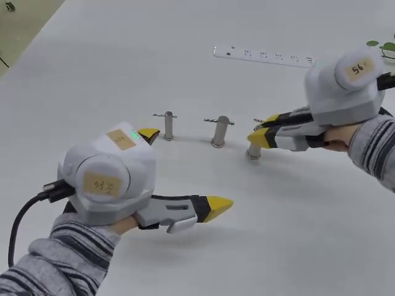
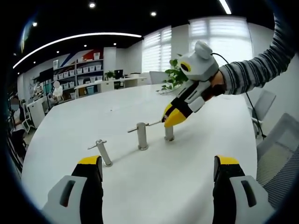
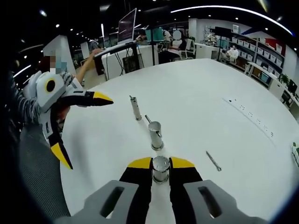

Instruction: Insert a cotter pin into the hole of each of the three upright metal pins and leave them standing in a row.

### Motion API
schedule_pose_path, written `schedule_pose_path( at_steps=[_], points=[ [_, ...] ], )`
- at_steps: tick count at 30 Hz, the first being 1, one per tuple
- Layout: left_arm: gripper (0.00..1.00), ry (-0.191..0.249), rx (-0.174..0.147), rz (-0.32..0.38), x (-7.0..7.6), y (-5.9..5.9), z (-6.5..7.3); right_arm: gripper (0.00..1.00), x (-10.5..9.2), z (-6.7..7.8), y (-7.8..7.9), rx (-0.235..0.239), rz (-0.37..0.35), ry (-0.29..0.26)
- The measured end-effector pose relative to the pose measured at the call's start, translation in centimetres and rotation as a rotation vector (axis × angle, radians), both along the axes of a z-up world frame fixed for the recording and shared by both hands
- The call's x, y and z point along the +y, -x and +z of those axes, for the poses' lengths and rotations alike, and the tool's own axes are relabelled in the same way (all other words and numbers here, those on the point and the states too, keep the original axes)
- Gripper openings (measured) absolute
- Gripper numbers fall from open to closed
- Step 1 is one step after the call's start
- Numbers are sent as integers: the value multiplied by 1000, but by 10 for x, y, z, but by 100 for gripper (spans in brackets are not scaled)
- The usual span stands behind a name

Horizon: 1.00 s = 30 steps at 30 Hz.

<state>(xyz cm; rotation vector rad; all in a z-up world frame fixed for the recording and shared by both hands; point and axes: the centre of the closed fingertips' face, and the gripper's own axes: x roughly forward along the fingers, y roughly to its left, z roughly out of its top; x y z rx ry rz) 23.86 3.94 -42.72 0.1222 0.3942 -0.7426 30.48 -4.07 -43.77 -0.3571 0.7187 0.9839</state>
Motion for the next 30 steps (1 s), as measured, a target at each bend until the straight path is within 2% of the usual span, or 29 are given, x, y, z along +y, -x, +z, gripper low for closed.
schedule_pose_path(
  at_steps=[2,6,17,19,24,25,28,30],
  points=[
    [99,-2,2,0,0,0,-1,8,4,1,4,-24,3,7],
    [99,-5,3,0,0,0,-1,8,13,2,15,-37,15,2],
    [99,-8,-2,-2,-1,0,0,8,35,-3,39,-29,46,-27],
    [99,-14,-3,-6,-1,0,-1,8,36,-7,37,-29,52,-24],
    [97,-16,3,-11,-2,2,-3,8,39,-14,46,-26,77,-20],
    [97,-16,3,-11,-2,2,-3,8,40,-12,46,-41,81,-28],
    [97,-17,2,-13,-1,2,-3,8,39,-13,50,-59,94,-10],
    [97,-18,1,-16,-2,2,-3,8,38,-14,47,-70,103,-3]
  ],
)
